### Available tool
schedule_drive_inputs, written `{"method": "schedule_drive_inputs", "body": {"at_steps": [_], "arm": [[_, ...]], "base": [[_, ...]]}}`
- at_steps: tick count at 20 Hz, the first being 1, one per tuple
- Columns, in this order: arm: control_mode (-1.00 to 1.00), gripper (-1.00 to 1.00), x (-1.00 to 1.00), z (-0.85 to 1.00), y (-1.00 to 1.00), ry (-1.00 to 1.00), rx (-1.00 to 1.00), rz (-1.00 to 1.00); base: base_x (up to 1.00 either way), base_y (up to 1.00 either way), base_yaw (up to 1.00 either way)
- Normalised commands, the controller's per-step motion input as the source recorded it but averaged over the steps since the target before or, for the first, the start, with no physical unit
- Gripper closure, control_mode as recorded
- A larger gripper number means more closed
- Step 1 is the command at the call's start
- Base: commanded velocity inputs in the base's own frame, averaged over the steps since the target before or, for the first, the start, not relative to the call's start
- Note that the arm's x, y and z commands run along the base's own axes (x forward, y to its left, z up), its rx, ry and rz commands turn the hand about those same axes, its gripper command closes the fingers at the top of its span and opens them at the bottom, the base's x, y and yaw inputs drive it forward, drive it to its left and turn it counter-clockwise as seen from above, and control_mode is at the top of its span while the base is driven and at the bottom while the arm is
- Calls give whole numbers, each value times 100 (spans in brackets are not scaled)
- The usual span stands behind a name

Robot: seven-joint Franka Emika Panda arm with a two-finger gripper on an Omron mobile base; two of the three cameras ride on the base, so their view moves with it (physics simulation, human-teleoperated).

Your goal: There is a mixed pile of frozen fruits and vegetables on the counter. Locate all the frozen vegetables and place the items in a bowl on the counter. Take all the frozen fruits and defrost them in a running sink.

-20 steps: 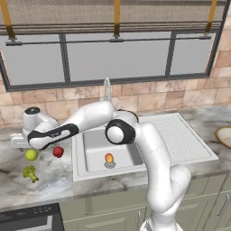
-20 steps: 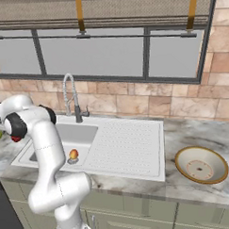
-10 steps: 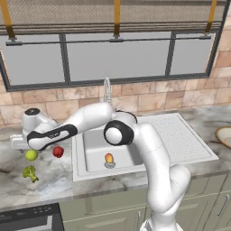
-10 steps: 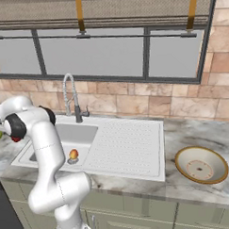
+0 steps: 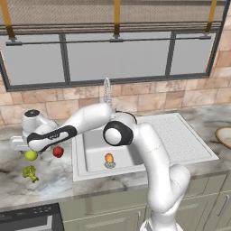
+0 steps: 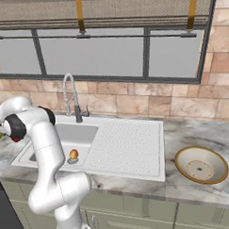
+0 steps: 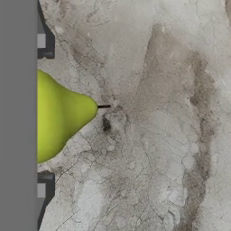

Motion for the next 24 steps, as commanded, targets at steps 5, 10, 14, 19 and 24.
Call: {"method": "schedule_drive_inputs", "body": {"at_steps": [5, 10, 14, 19, 24], "arm": [[-100, -100, -10, -8, 4, 0, 0, -3], [-100, -100, -10, -10, 2, 0, 0, -3], [-100, 100, -1, -13, 1, 0, 0, -3], [-100, 100, 0, -4, 0, 0, 0, -2], [-100, 100, -18, 3, 0, -2, 0, -3]], "base": [[0, 0, 0], [0, 0, 0], [0, 0, 0], [0, 0, 0], [0, 0, 0]]}}
